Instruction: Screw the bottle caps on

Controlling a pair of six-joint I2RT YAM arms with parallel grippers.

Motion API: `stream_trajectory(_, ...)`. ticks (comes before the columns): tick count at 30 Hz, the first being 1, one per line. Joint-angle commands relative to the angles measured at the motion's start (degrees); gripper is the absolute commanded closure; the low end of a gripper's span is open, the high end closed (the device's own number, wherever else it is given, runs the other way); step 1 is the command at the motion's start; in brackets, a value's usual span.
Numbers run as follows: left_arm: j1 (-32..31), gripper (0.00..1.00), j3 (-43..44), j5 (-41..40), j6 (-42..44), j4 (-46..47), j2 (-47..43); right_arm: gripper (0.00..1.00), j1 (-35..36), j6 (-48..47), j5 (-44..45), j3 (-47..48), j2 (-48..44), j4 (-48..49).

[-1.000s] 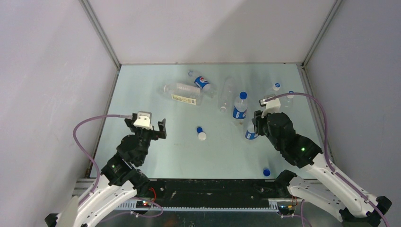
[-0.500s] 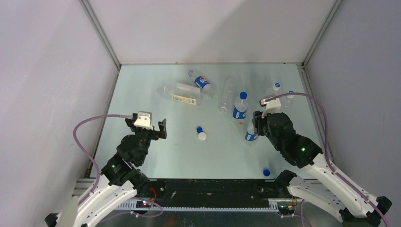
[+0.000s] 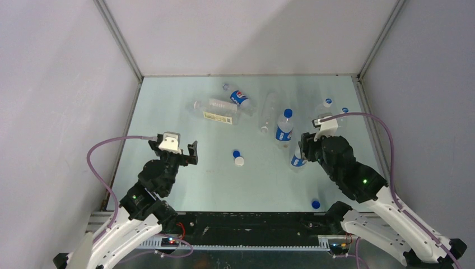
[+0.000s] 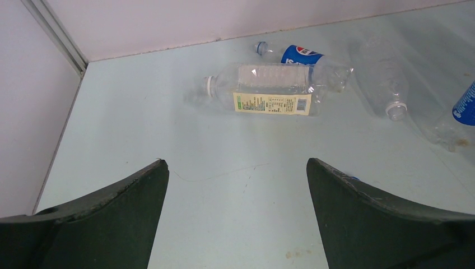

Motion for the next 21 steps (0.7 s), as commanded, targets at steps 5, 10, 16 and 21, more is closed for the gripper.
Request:
stream_trajectory(5,0.4,0.0,0.3,0.2,0.3,2.2,-0.7,0.3,-0.2,0.7,-0.1,0.2,-4.0,1.5)
stream_trajectory(10,0.4,0.0,2.8,-0.2,0.4,-0.3,-2.3,0.02,-0.3,1.5,-0.4,0.2,-10.0,2.3)
stream_trajectory(16,0.4,0.0,8.4,-0.6,-0.2,-4.9,-6.0,0.01,-0.3,4.1,5.3,0.2,-20.0,3.0)
stream_trajectory(21,0.4,0.0,11.3,-2.1,-1.0,-7.1,-10.5,0.01,-0.3,-3.6,-2.1,0.2,-30.9,3.5)
